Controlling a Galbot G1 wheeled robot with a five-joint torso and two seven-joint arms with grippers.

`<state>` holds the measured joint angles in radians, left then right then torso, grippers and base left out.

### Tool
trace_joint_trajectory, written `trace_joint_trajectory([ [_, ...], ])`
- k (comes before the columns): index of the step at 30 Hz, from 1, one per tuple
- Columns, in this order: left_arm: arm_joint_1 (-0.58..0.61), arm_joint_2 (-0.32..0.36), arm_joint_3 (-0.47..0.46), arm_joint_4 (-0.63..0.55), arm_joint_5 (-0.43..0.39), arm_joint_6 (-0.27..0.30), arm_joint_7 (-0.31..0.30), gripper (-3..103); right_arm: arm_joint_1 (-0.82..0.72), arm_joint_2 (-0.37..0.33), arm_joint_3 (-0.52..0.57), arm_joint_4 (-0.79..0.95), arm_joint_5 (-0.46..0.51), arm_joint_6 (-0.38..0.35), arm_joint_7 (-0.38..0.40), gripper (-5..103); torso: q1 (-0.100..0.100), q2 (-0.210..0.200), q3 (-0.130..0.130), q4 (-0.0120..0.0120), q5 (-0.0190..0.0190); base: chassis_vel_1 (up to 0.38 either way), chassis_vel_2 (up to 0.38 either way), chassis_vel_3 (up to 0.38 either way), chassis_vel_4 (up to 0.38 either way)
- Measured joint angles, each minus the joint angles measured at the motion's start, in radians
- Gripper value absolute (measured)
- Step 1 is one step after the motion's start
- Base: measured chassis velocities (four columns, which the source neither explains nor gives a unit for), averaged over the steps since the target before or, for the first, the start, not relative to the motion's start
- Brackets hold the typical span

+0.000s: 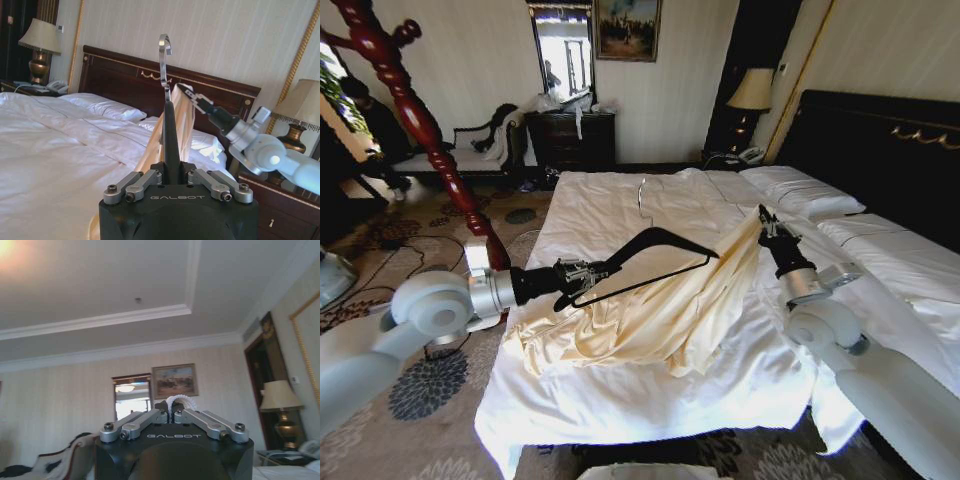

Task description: Pick up the clothes from the bed and hang them on the clothes hanger.

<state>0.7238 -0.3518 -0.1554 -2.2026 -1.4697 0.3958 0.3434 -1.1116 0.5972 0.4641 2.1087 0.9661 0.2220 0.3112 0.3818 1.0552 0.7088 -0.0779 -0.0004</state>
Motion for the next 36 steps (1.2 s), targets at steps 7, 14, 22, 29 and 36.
trace_joint_trajectory([
  [7, -0.038, -0.046, 0.084, 0.041, 0.039, 0.0, -0.001, 16, -0.024, -0.001, -0.02, 0.041, -0.018, 0.029, -0.064, 1, 0.0, 0.0, 0.0, 0.0002, 0.0003, 0.0, 0.0, 0.0, 0.0],
  [14, -0.069, -0.126, 0.164, 0.07, 0.064, 0.002, -0.006, 16, 0.032, 0.002, -0.061, 0.011, -0.025, 0.068, -0.147, 1, 0.0, 0.0, 0.0, 0.0001, 0.0005, 0.0, 0.0, 0.0, 0.0],
  [22, -0.078, -0.267, 0.21, 0.166, 0.126, 0.0, -0.023, 16, 0.089, 0.022, -0.098, -0.007, -0.026, 0.1, -0.216, 1, 0.0, 0.0, 0.0, 0.0001, 0.0004, 0.0, 0.0, 0.0, 0.0],
  [29, -0.078, -0.421, 0.21, 0.256, 0.17, -0.003, -0.029, 16, 0.091, 0.017, -0.14, 0.007, -0.067, 0.124, -0.28, 1, 0.0, 0.0, 0.0, 0.0, 0.0003, 0.0, 0.0, 0.0, 0.0],
  [36, -0.078, -0.555, 0.244, 0.305, 0.215, -0.005, -0.031, 16, 0.116, 0.033, -0.215, -0.015, -0.109, 0.141, -0.316, 1, 0.0, 0.0, 0.0, -0.0001, 0.0004, 0.0, 0.0, 0.0, 0.0],
])
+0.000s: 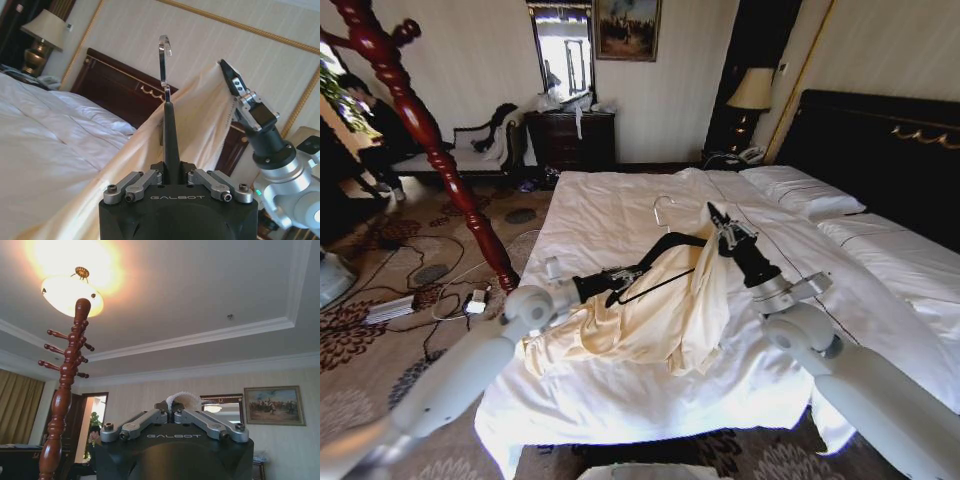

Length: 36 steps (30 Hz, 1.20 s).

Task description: Pick up the clothes from the bed and hang them on the clothes hanger.

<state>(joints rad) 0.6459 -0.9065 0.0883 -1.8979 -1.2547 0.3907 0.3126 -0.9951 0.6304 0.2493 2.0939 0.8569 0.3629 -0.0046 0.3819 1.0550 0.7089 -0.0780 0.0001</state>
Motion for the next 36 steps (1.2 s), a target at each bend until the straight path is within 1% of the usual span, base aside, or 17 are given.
trace_joint_trajectory([
  [1, 0.0, 0.0, 0.0, 0.0, 0.0, 0.0, 0.0, 16, 0.0, 0.0, 0.0, 0.0, 0.0, 0.0, 0.0, 1, 0.0, 0.0, 0.0, 0.0, 0.0, 0.0, 0.0, 0.0, 0.0],
  [6, 0.005, -0.058, 0.014, 0.026, 0.026, -0.003, 0.002, 16, 0.012, 0.016, -0.027, -0.011, -0.007, 0.003, -0.01, 1, 0.0, 0.0, 0.0, 0.0002, 0.0, 0.0, 0.0, 0.0, 0.0],
  [9, 0.005, -0.072, 0.013, 0.035, 0.029, -0.003, 0.002, 16, 0.009, 0.018, -0.027, -0.01, -0.007, 0.005, -0.016, 1, 0.0, 0.0, 0.0, 0.0001, 0.0, 0.0, 0.0, 0.0, 0.0],
  [12, 0.003, -0.1, 0.01, 0.057, 0.04, -0.003, -0.001, 16, 0.003, 0.02, -0.021, 0.009, -0.01, 0.025, -0.034, 1, 0.0, 0.0, 0.0, 0.0001, 0.0001, 0.0, 0.0, 0.0, 0.0],
  [14, 0.003, -0.107, 0.01, 0.062, 0.042, -0.003, -0.003, 16, 0.001, 0.02, -0.019, 0.019, -0.013, 0.029, -0.037, 1, 0.0, 0.0, 0.0, 0.0001, 0.0, 0.0, 0.0, 0.0, 0.0],
  [17, 0.001, -0.119, 0.01, 0.068, 0.043, -0.004, -0.009, 16, -0.011, 0.006, -0.014, 0.059, -0.025, 0.035, -0.04, 1, 0.0, 0.0, 0.0, 0.0001, -0.0001, 0.0, 0.0, 0.0, 0.0],
  [20, -0.007, -0.121, 0.014, 0.07, 0.043, -0.006, -0.009, 16, -0.041, -0.026, -0.018, 0.087, -0.046, 0.036, -0.049, 1, 0.0, 0.0, 0.0, 0.0001, -0.0002, 0.0, 0.0, 0.0, 0.0],
  [21, -0.013, -0.124, 0.013, 0.074, 0.043, -0.007, -0.01, 16, -0.065, -0.041, -0.021, 0.089, -0.068, 0.039, -0.058, 1, 0.0, 0.0, 0.0, 0.0001, -0.0002, 0.0, 0.0, 0.0, 0.0],
  [22, -0.013, -0.124, 0.013, 0.074, 0.043, -0.007, -0.01, 16, -0.065, -0.041, -0.021, 0.089, -0.068, 0.039, -0.058, 1, 0.0, 0.0, 0.0, 0.0001, -0.0002, 0.0, 0.0, 0.0, 0.0],
  [25, -0.021, -0.143, -0.002, 0.08, 0.043, -0.007, -0.017, 16, -0.113, -0.052, -0.023, 0.089, -0.112, 0.045, -0.067, 1, 0.0, 0.0, 0.0, 0.0, 0.0, 0.0, 0.0, 0.0, 0.0],
  [32, -0.022, -0.161, -0.01, 0.077, 0.043, -0.007, -0.033, 16, -0.154, -0.05, -0.023, 0.089, -0.153, 0.047, -0.062, -1, 0.0, 0.0, 0.0, 0.0001, -0.0001, 0.0, 0.0, 0.0, 0.0],
  [33, -0.022, -0.161, -0.011, 0.075, 0.043, -0.007, -0.037, 16, -0.158, -0.049, -0.023, 0.09, -0.156, 0.047, -0.06, 4, 0.0, 0.0, 0.0, 0.0001, 0.0, 0.0, 0.0, 0.0, 0.0],
  [35, -0.023, -0.161, -0.011, 0.073, 0.043, -0.007, -0.039, 16, -0.162, -0.049, -0.022, 0.092, -0.157, 0.046, -0.061, 4, 0.0, 0.0, 0.0, 0.0001, -0.0001, 0.0, 0.0, 0.0, 0.0],
  [36, -0.023, -0.16, -0.011, 0.072, 0.043, -0.007, -0.041, 16, -0.167, -0.05, -0.021, 0.095, -0.158, 0.046, -0.064, 10, 0.0, 0.0, 0.0, 0.0001, -0.0001, 0.0, 0.0, 0.0, 0.0],
])
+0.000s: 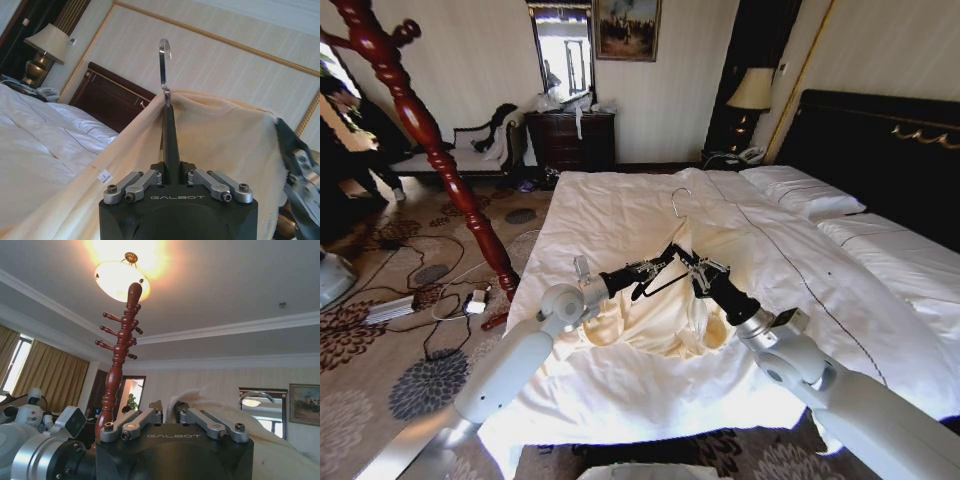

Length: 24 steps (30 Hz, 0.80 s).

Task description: Pick up the clothes from the bed and hang them on the clothes hanger.

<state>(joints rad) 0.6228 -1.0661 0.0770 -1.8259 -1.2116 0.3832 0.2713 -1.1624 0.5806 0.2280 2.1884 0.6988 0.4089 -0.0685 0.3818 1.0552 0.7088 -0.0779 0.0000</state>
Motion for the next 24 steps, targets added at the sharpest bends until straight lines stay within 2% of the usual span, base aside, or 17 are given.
trace_joint_trajectory([
  [2, -0.006, 0.002, -0.004, -0.002, -0.001, 0.0, -0.006, 16, -0.034, -0.008, 0.015, 0.013, 0.003, 0.012, -0.05, 20, 0.0, 0.0, 0.0, 0.0001, 0.0001, 0.0, 0.0, 0.0, 0.0],
  [3, -0.006, 0.002, -0.004, -0.002, -0.001, 0.0, -0.006, 16, -0.034, -0.008, 0.015, 0.013, 0.003, 0.012, -0.05, 20, 0.0, 0.0, 0.0, 0.0001, 0.0001, 0.0, 0.0, 0.0, 0.0],
  [7, -0.017, 0.002, -0.011, -0.002, -0.007, 0.0, -0.013, 16, -0.116, -0.04, 0.063, 0.033, -0.006, 0.026, -0.198, 42, 0.0, 0.0, 0.0, -0.0002, 0.0, 0.0, 0.0, 0.0, 0.0],
  [9, -0.019, 0.001, -0.013, -0.002, -0.007, 0.0, -0.013, 16, -0.134, -0.046, 0.073, 0.039, -0.016, 0.029, -0.218, 42, 0.0, 0.0, 0.0, -0.0001, 0.0, 0.0, 0.0, 0.0, 0.0],
  [10, -0.02, 0.0, -0.015, -0.001, -0.008, 0.0, -0.014, 16, -0.148, -0.05, 0.08, 0.046, -0.022, 0.032, -0.227, 47, 0.0, 0.0, 0.0, -0.0001, 0.0, 0.0, 0.0, 0.0, 0.0],
  [11, -0.02, 0.0, -0.018, -0.001, -0.008, 0.0, -0.015, 16, -0.159, -0.053, 0.087, 0.055, -0.024, 0.033, -0.23, 53, 0.0, 0.0, 0.0, -0.0001, 0.0, 0.0, 0.0, 0.0, 0.0],
  [12, -0.02, 0.0, -0.018, -0.001, -0.008, 0.0, -0.015, 16, -0.159, -0.053, 0.087, 0.055, -0.024, 0.033, -0.23, 53, 0.0, 0.0, 0.0, -0.0001, 0.0, 0.0, 0.0, 0.0, 0.0],
  [15, -0.02, -0.001, -0.03, 0.0, -0.008, 0.001, -0.015, 16, -0.173, -0.061, 0.1, 0.076, 0.014, 0.03, -0.218, 69, 0.0, 0.0, 0.0, -0.0001, 0.0, 0.0, 0.0, 0.0, 0.0],
  [16, -0.02, -0.001, -0.03, 0.0, -0.008, 0.001, -0.015, 16, -0.173, -0.061, 0.1, 0.076, 0.014, 0.03, -0.218, 69, 0.0, 0.0, 0.0, -0.0001, 0.0, 0.0, 0.0, 0.0, 0.0],
  [19, -0.021, 0.002, -0.04, 0.0, -0.013, 0.001, -0.018, 16, -0.186, -0.074, 0.113, 0.103, 0.152, 0.015, -0.227, 80, 0.0, 0.0, 0.0, 0.0, 0.0, 0.0, 0.0, 0.0, 0.0],
  [20, -0.022, 0.005, -0.041, -0.001, -0.017, 0.001, -0.019, 16, -0.193, -0.084, 0.118, 0.126, 0.208, -0.016, -0.218, 85, 0.0, 0.0, 0.0, -0.0001, 0.0, 0.0, 0.0, 0.0, 0.0],
  [21, -0.022, 0.005, -0.041, -0.001, -0.017, 0.001, -0.019, 16, -0.193, -0.084, 0.118, 0.126, 0.208, -0.016, -0.218, 85, 0.0, 0.0, 0.0, -0.0001, 0.0, 0.0, 0.0, 0.0, 0.0],
  [23, -0.021, 0.006, -0.04, -0.004, -0.017, 0.001, -0.02, 16, -0.194, -0.093, 0.121, 0.143, 0.213, -0.079, -0.147, 95, 0.0, 0.0, 0.0, 0.0, -0.0003, 0.0, 0.0, 0.0, 0.0],
  [24, -0.02, 0.005, -0.039, -0.007, -0.017, 0.001, -0.021, 16, -0.188, -0.093, 0.118, 0.144, 0.203, -0.118, -0.076, 95, 0.0, 0.0, 0.0, 0.0, -0.0003, 0.0, 0.0, 0.0, 0.0],
])
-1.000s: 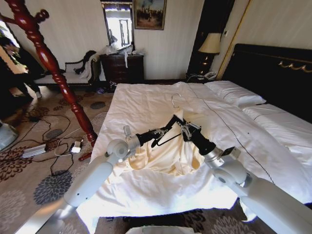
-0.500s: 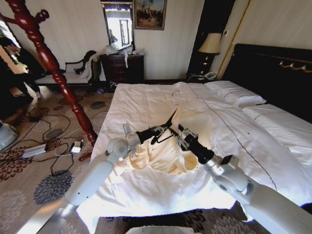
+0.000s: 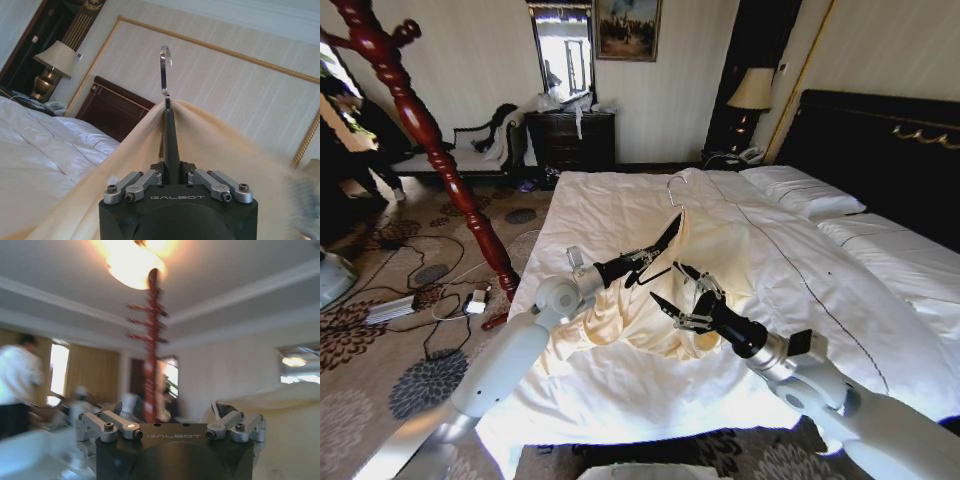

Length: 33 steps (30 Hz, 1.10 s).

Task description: Pick up the clothes from the bed and hang them on the clothes hanger.

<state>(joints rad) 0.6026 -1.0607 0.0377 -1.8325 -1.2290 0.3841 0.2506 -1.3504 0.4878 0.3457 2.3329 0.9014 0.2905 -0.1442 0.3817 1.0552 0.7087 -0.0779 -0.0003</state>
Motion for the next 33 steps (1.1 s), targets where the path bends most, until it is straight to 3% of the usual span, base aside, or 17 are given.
trace_joint_trajectory([
  [1, 0.005, -0.003, 0.003, -0.006, 0.0, 0.001, -0.002, 16, 0.021, 0.009, -0.008, -0.005, 0.006, -0.048, 0.112, 100, 0.0, 0.0, 0.0, 0.0, 0.0001, 0.0, 0.0, 0.0, 0.0],
  [2, 0.008, -0.003, 0.006, -0.01, 0.0, 0.001, -0.004, 16, 0.036, 0.015, -0.01, -0.008, 0.021, -0.068, 0.157, 100, 0.0, 0.0, 0.0, 0.0, 0.0002, 0.0, 0.0, 0.0, 0.0],
  [3, 0.008, -0.003, 0.006, -0.01, 0.0, 0.001, -0.004, 16, 0.036, 0.015, -0.01, -0.008, 0.021, -0.068, 0.157, 100, 0.0, 0.0, 0.0, 0.0, 0.0002, 0.0, 0.0, 0.0, 0.0],
  [5, 0.017, -0.004, 0.014, -0.017, 0.005, 0.002, -0.005, 16, 0.07, 0.03, -0.009, -0.009, 0.08, -0.104, 0.235, 100, 0.0, 0.0, 0.0, 0.0, 0.0005, 0.0, 0.0, 0.0, 0.0],
  [7, 0.029, -0.004, 0.023, -0.022, 0.019, 0.003, -0.005, 16, 0.126, 0.051, -0.006, 0.017, 0.198, -0.131, 0.305, 100, 0.0, 0.0, 0.0, -0.0001, 0.0002, 0.0, 0.0, 0.0, 0.0],
  [11, 0.035, 0.001, 0.022, -0.03, 0.023, 0.003, -0.005, 16, 0.178, 0.069, -0.002, 0.05, 0.3, -0.135, 0.344, 100, 0.0, 0.0, 0.0, 0.0003, 0.0002, 0.0, 0.0, 0.0, 0.0],
  [14, 0.032, 0.009, 0.019, -0.032, 0.021, 0.003, -0.006, 16, 0.177, 0.062, 0.009, 0.054, 0.265, -0.137, 0.357, 100, 0.0, 0.0, 0.0, 0.0, 0.0003, 0.0, 0.0, 0.0, 0.0],
  [17, 0.028, 0.03, 0.015, -0.039, 0.016, 0.001, -0.01, 16, 0.12, 0.021, 0.069, 0.022, 0.062, -0.135, 0.342, 100, 0.0, 0.0, 0.0, -0.0001, 0.0003, 0.0, 0.0, 0.0, 0.0],
  [21, 0.033, 0.05, 0.006, -0.047, 0.012, -0.002, -0.01, 16, 0.06, -0.018, 0.107, 0.057, 0.057, -0.148, 0.393, 100, 0.0, 0.0, 0.0, -0.0001, 0.0004, 0.0, 0.0, 0.0, 0.0],
  [24, 0.04, 0.064, -0.014, -0.054, 0.005, -0.004, -0.01, 16, 0.005, -0.046, 0.104, 0.138, 0.126, -0.199, 0.461, 100, 0.0, 0.0, 0.0, -0.0002, -0.0002, 0.0, 0.0, 0.0, 0.0],
  [27, 0.037, 0.062, -0.035, -0.056, 0.0, -0.007, -0.01, 16, -0.026, -0.043, 0.054, 0.171, 0.347, -0.377, 0.634, 100, 0.0, 0.0, 0.0, 0.0002, 0.0001, 0.0, 0.0, 0.0, 0.0],
  [28, 0.037, 0.062, -0.035, -0.056, 0.0, -0.007, -0.01, 16, -0.026, -0.043, 0.054, 0.171, 0.347, -0.377, 0.634, 100, 0.0, 0.0, 0.0, 0.0002, 0.0001, 0.0, 0.0, 0.0, 0.0],
  [30, 0.033, 0.053, -0.038, -0.054, 0.0, -0.007, -0.01, 16, -0.027, -0.029, 0.037, 0.172, 0.447, -0.433, 0.683, 100, 0.0, 0.0, 0.0, -0.0002, 0.0005, 0.0, 0.0, 0.0, 0.0],
  [33, 0.033, 0.037, -0.04, -0.047, 0.006, -0.008, -0.006, 15, -0.026, -0.017, 0.02, 0.172, 0.534, -0.459, 0.678, 100, 0.0, 0.0, 0.0, -0.0002, 0.0003, 0.0, 0.0, 0.0, 0.0],
])
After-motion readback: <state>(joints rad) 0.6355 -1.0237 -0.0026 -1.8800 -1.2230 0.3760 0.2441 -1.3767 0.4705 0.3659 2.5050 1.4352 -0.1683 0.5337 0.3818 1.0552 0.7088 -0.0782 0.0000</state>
